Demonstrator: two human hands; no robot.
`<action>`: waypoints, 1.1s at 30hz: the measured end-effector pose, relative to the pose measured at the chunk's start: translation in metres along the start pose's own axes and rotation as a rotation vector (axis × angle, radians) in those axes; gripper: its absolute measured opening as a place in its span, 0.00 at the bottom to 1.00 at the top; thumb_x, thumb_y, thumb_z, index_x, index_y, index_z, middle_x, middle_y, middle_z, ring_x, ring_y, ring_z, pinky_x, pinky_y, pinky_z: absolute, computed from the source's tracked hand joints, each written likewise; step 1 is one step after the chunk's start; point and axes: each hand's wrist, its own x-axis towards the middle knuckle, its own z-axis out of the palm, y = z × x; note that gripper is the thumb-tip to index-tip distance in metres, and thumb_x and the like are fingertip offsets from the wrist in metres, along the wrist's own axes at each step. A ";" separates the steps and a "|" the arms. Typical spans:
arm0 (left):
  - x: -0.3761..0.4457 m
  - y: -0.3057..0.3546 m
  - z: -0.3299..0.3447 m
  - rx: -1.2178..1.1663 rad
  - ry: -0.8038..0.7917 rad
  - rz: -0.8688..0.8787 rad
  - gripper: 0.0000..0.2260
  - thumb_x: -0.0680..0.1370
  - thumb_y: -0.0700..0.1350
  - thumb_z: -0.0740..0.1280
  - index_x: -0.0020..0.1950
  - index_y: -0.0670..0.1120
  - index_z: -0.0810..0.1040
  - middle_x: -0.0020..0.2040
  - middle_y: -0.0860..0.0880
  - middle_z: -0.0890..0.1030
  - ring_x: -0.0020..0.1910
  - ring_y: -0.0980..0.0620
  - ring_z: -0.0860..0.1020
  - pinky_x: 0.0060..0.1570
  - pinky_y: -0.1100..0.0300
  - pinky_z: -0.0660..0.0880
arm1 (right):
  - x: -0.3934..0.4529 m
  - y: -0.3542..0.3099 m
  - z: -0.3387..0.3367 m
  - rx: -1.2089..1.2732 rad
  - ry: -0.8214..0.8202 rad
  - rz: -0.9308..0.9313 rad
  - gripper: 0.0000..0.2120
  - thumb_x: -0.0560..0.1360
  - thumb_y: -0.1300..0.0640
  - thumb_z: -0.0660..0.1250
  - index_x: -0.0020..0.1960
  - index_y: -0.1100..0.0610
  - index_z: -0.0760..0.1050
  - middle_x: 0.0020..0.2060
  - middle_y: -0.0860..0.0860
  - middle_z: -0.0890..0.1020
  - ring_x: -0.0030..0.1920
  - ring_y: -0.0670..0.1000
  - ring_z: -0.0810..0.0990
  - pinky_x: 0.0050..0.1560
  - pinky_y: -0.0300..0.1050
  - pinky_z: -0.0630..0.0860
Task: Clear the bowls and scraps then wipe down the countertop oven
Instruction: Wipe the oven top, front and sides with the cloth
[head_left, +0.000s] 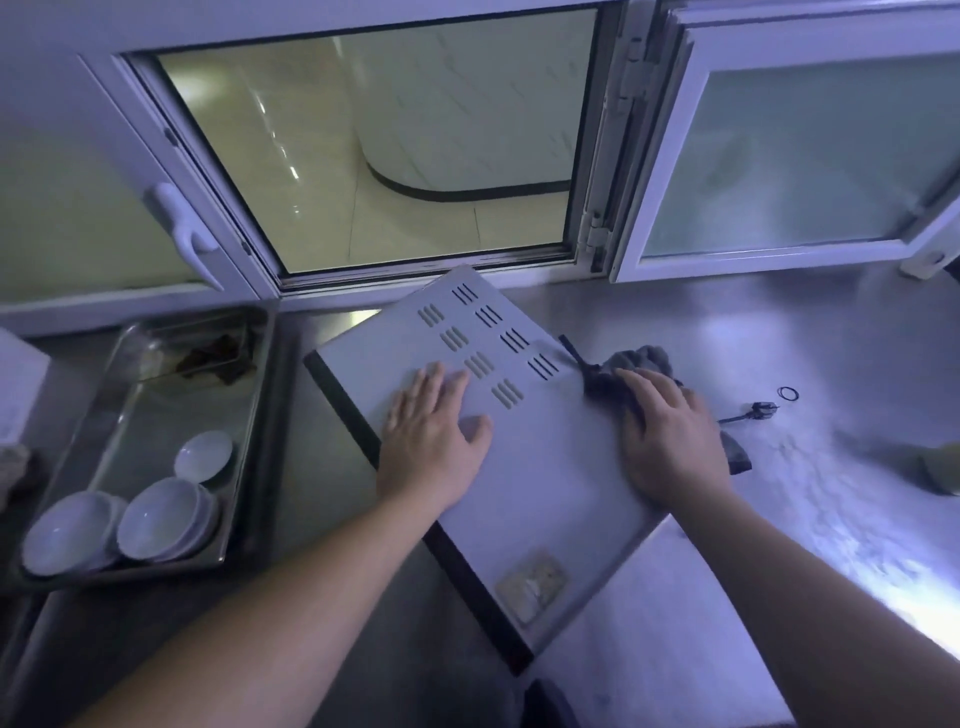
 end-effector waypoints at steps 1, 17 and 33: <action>-0.006 0.006 0.002 -0.016 0.010 -0.054 0.30 0.81 0.63 0.51 0.82 0.58 0.54 0.84 0.53 0.50 0.82 0.52 0.46 0.80 0.50 0.45 | 0.012 0.005 0.000 -0.009 -0.012 -0.057 0.22 0.81 0.51 0.60 0.75 0.43 0.69 0.73 0.47 0.73 0.65 0.62 0.72 0.65 0.60 0.72; -0.001 0.000 -0.024 -0.111 -0.006 -0.105 0.23 0.81 0.57 0.60 0.75 0.55 0.67 0.78 0.51 0.63 0.77 0.46 0.61 0.74 0.46 0.58 | 0.009 -0.013 -0.017 -0.390 0.118 -0.368 0.25 0.81 0.56 0.63 0.77 0.47 0.67 0.74 0.51 0.71 0.63 0.64 0.70 0.64 0.59 0.65; 0.017 -0.089 -0.029 0.079 0.006 0.068 0.28 0.82 0.62 0.53 0.82 0.61 0.52 0.83 0.60 0.50 0.82 0.58 0.47 0.80 0.53 0.48 | -0.022 -0.033 0.009 -0.168 0.013 -0.148 0.23 0.80 0.54 0.60 0.74 0.43 0.69 0.75 0.43 0.70 0.70 0.60 0.64 0.75 0.59 0.56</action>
